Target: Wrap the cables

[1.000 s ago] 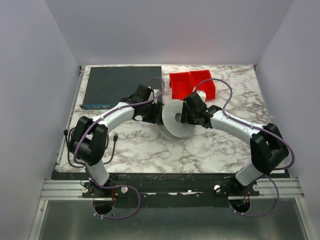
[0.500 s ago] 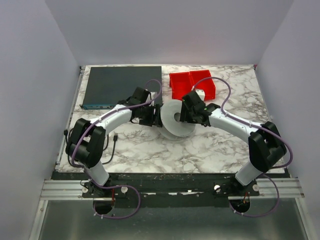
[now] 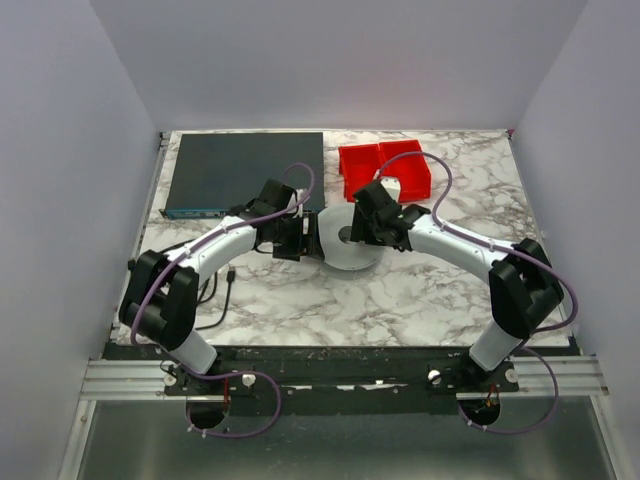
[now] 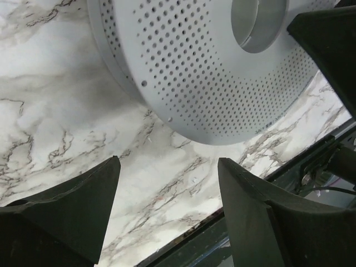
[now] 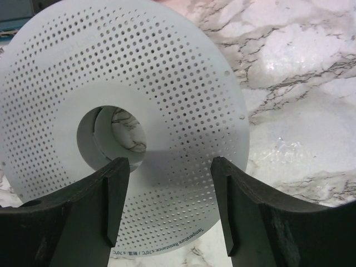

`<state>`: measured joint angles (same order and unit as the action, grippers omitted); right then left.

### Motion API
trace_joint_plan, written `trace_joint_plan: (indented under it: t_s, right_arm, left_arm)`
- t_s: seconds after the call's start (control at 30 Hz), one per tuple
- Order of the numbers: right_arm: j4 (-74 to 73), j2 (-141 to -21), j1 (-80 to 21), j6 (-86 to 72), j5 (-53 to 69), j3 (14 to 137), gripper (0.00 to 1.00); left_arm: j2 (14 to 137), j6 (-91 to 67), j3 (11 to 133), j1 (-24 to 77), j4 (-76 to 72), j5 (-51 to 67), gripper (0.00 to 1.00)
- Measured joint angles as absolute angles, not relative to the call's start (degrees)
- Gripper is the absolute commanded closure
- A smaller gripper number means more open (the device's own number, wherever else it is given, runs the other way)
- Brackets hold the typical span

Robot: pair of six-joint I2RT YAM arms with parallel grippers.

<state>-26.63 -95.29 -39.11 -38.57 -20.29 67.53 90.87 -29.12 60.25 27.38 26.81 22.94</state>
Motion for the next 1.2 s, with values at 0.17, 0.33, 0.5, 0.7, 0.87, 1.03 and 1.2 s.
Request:
trace_joint_plan:
  t_s: [0.17, 0.33, 0.5, 0.7, 0.87, 1.03, 1.2]
  right_arm:
    - [-26.6, -96.3, -40.0, -39.0, -20.5, 68.3, 0.32]
    - [-26.7, -96.4, -40.1, -39.0, -20.5, 68.4, 0.3]
    - [-27.3, -95.8, -40.2, -39.0, -19.7, 70.4, 0.19]
    - [-27.7, -89.0, -40.2, -38.7, -18.9, 72.1, 0.0]
    - [-26.2, -77.9, -40.2, -37.7, -18.6, 72.0, 0.0]
    - [-21.8, -66.2, -40.3, -37.7, -19.2, 68.6, 0.0]
    - [-20.3, -60.2, -40.3, -37.8, -20.9, 64.9, 0.0]
  left_arm:
    - [89.1, -30.3, 60.1, 27.4, 28.6, 20.3, 0.26]
    - [86.7, -30.7, 60.1, 27.4, 31.1, 16.0, 0.24]
    - [82.5, -30.1, 61.9, 27.4, 35.0, 12.6, 0.15]
    - [73.2, -27.3, 65.3, 27.6, 36.6, 10.1, 0.01]
    - [64.9, -25.1, 68.1, 28.2, 36.8, 7.9, 0.01]
    - [57.3, -25.1, 68.0, 29.5, 34.9, 4.8, 0.01]
    - [53.3, -25.5, 66.0, 30.1, 32.9, 2.2, 0.01]
